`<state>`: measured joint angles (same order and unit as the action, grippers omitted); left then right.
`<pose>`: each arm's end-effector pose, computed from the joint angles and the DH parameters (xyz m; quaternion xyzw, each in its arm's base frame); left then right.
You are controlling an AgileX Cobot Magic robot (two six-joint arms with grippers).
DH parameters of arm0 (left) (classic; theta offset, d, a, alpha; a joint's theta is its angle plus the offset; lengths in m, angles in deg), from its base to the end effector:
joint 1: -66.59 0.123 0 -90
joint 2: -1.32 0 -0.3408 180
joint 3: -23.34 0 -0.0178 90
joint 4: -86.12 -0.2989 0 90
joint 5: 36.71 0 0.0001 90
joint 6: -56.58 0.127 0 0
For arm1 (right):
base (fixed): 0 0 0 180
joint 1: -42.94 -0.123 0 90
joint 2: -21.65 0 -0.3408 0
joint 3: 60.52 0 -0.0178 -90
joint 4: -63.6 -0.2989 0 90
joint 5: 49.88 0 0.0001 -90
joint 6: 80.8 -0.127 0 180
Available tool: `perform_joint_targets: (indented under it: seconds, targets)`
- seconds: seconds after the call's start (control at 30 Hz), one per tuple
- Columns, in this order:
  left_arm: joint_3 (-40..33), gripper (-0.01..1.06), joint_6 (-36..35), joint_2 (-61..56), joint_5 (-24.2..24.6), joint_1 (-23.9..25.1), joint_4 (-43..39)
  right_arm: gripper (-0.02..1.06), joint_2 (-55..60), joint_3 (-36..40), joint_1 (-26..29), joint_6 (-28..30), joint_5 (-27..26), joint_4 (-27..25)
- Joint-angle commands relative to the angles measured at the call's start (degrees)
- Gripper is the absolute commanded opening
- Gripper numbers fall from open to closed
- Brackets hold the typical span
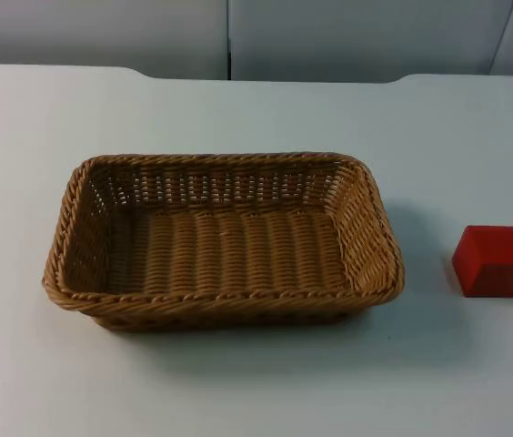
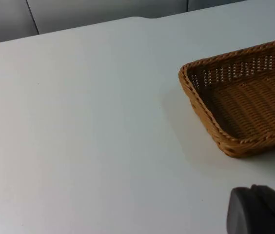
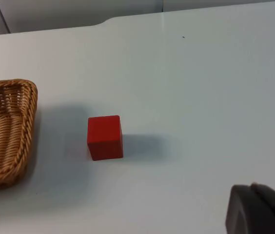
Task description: Pick up the basket with the left hand and place the cube into the basket with the right hand.
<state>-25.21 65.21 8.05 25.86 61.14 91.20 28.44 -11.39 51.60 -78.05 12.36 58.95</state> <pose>0.0081 -0.0108 0.2888 0.1077 0.8489 -0.0299 0.5167 0.0121 0.0074 0.2858 0.0420 0.8562 -0.0107 0.5149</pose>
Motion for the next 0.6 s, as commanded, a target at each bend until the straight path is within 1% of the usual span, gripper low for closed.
perform_joint_targets:
  seconds: [0.0, 0.07, 0.13, 0.17, 0.2, 0.23, 0.27, 0.33, 0.37, 0.43, 0.47, 0.5, 0.57]
  targets:
    - [-0.38, 0.00, -0.16, -0.22, -0.68, -0.40, 0.67, 0.00, -0.29, 0.30, -0.14, -0.01, -0.34, -0.07]
    - [-0.38, 0.00, 0.13, 0.17, -0.68, -0.40, 1.58, 0.00, -0.29, 0.30, -0.14, -0.01, -0.34, -0.07]
    - [-0.22, 0.00, 3.02, 4.54, -0.71, -0.40, 5.39, 0.00, -0.29, 0.30, -0.14, -0.01, -0.34, -0.07]
    - [0.17, 0.00, 4.23, 8.01, -1.48, -0.40, 7.85, 0.00, -0.29, 0.30, -0.14, -0.01, -0.34, -0.07]
    - [0.78, 0.00, 6.26, 13.88, -4.37, -0.40, 11.29, 0.00, -0.29, 0.30, -0.14, -0.01, -0.34, -0.07]
    - [0.78, 0.00, 6.26, 13.88, -4.37, -0.40, 11.29, 0.00, -0.29, 0.30, -0.14, -0.01, -0.34, -0.07]
    - [0.78, 0.00, 7.58, 17.05, -7.82, -0.40, 13.40, 0.00, -0.29, 0.30, -0.14, -0.01, -0.34, -0.07]
    - [0.78, 0.00, 8.57, 24.35, -17.14, -0.40, 15.07, 0.00, -0.29, 0.30, -0.14, -0.01, -0.34, -0.07]
    - [0.78, 0.00, 8.57, 24.35, -17.14, -0.40, 15.07, 0.00, -0.29, 0.30, -0.14, -0.01, -0.34, -0.07]
    - [0.78, 0.00, 8.36, 30.31, -23.70, -0.40, 14.27, 0.00, -0.29, 0.30, -0.14, -0.01, -0.34, -0.07]
    - [0.78, 0.00, 7.24, 34.60, -27.51, -0.40, 12.28, 0.00, -0.29, 0.30, -0.14, -0.01, -0.34, -0.07]
    - [0.78, 0.00, 7.24, 34.60, -27.51, -0.40, 12.28, 0.00, -0.29, 0.30, -0.14, -0.01, -0.34, -0.07]
    - [0.78, 0.00, 6.82, 39.00, -30.38, -0.40, 9.94, 0.00, -0.29, 0.30, -0.14, -0.01, -0.34, -0.07]
